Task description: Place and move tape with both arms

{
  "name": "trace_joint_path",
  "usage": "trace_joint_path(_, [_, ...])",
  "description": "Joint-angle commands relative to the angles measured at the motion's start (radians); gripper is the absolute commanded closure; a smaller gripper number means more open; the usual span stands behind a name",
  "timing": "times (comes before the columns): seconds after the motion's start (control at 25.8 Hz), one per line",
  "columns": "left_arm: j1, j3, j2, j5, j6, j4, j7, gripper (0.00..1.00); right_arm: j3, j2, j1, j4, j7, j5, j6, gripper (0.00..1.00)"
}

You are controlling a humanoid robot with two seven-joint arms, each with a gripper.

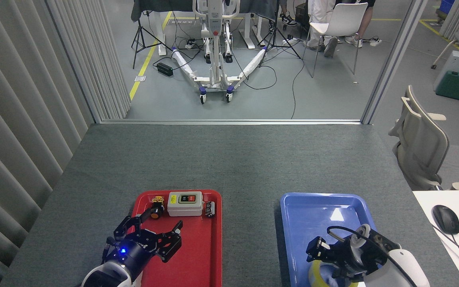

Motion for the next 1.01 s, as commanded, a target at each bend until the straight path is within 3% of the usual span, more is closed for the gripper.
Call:
trace_joint_path(0.0, [-0.003, -0.003, 0.001, 0.000, -0.005, 0.001, 0.002, 0.01, -0.002, -0.001, 0.000, -0.019, -0.009, 0.002, -0.005, 0.00])
trace_joint_path(0.27, [-0.009, -0.003, 0.002, 0.000, -0.011, 0.001, 0.002, 0.01, -0.025, -0.076, 0.039, -0.223, -0.154, 0.011, -0.150, 0.00])
trace_joint_path(0.35, [-0.010, -0.003, 0.004, 0.002, -0.011, -0.005, 0.007, 0.01, -0.057, -0.076, 0.092, -0.257, -0.273, 0.038, -0.258, 0.00])
trace_joint_path(0.43, [-0.010, -0.003, 0.011, 0.002, -0.011, -0.005, 0.019, 0.01, -0.077, -0.079, 0.161, -0.257, -0.529, 0.169, -0.451, 0.00])
trace_joint_path(0.54, [-0.010, 0.003, 0.025, 0.000, -0.011, -0.003, 0.094, 0.01, -0.157, -0.060, 0.293, -0.254, -1.113, 0.459, -0.624, 0.00])
trace_joint_path(0.62, [-0.004, 0.008, 0.025, 0.000, -0.011, -0.002, 0.209, 0.01, -0.179, -0.021, 0.373, -0.251, -1.382, 0.520, -0.638, 0.00])
trace_joint_path(0.74, [0.013, 0.008, 0.024, 0.000, -0.011, -0.006, 0.286, 0.01, -0.179, 0.030, 0.433, -0.251, -1.432, 0.552, -0.640, 0.00])
trace_joint_path(0.85, [0.022, 0.009, 0.022, 0.000, -0.004, -0.003, 0.289, 0.01, -0.179, 0.059, 0.457, -0.246, -1.432, 0.598, -0.637, 0.00])
trace_joint_path(0.97, [0.036, 0.018, 0.025, 0.002, 0.001, 0.001, 0.281, 0.01, -0.183, 0.070, 0.465, -0.246, -1.432, 0.600, -0.640, 0.00])
